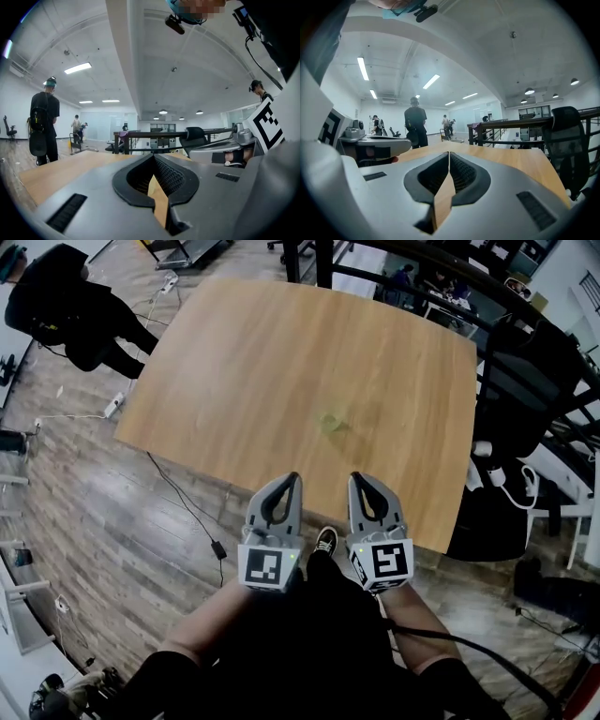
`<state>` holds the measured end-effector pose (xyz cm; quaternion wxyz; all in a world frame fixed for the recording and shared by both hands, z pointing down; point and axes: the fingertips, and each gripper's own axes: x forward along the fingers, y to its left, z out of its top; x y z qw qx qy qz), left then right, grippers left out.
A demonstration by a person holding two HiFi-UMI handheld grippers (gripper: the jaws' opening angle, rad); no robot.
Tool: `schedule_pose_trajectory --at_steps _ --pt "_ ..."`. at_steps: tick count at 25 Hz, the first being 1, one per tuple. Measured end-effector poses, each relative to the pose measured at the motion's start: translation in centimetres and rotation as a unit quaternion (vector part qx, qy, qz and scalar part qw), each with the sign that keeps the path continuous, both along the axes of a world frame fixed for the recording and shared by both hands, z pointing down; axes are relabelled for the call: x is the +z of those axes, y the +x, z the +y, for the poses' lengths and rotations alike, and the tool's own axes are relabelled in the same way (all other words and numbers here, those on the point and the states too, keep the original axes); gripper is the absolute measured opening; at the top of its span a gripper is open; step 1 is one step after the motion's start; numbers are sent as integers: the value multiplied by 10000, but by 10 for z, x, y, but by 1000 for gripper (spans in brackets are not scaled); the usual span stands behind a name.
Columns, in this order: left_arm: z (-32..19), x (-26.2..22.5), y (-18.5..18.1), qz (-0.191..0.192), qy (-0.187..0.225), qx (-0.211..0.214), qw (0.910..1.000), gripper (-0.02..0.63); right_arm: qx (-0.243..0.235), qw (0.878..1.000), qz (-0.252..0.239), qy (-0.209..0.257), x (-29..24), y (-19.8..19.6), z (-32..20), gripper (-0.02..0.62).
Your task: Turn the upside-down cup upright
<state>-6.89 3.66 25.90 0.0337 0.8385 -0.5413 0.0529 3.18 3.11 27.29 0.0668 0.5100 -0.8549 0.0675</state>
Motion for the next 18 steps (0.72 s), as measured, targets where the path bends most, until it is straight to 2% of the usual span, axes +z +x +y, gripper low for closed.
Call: schedule_pose_trajectory --at_steps 7,8,9,11,15,18 --pt "-81 65 -11 -35 -459 29 9989 8 -129 9976 204 -655 75 -12 -73 23" --pt "-92 77 -13 -51 -508 44 9987 8 -192 9961 271 -817 91 -15 -82 71" --pt "-102 90 -15 -73 -550 77 9984 8 -250 9943 328 -984 108 -18 -90 146" --pt "-118 113 -17 -135 -620 185 9978 8 -290 9914 388 -1212 136 -22 -106 210" --pt "-140 149 -22 -216 -656 297 9972 100 -291 9890 513 -1358 178 -30 -136 264" --pt "-152 168 -26 -80 -680 375 9969 128 -340 9888 544 -1346 195 -40 -155 299"
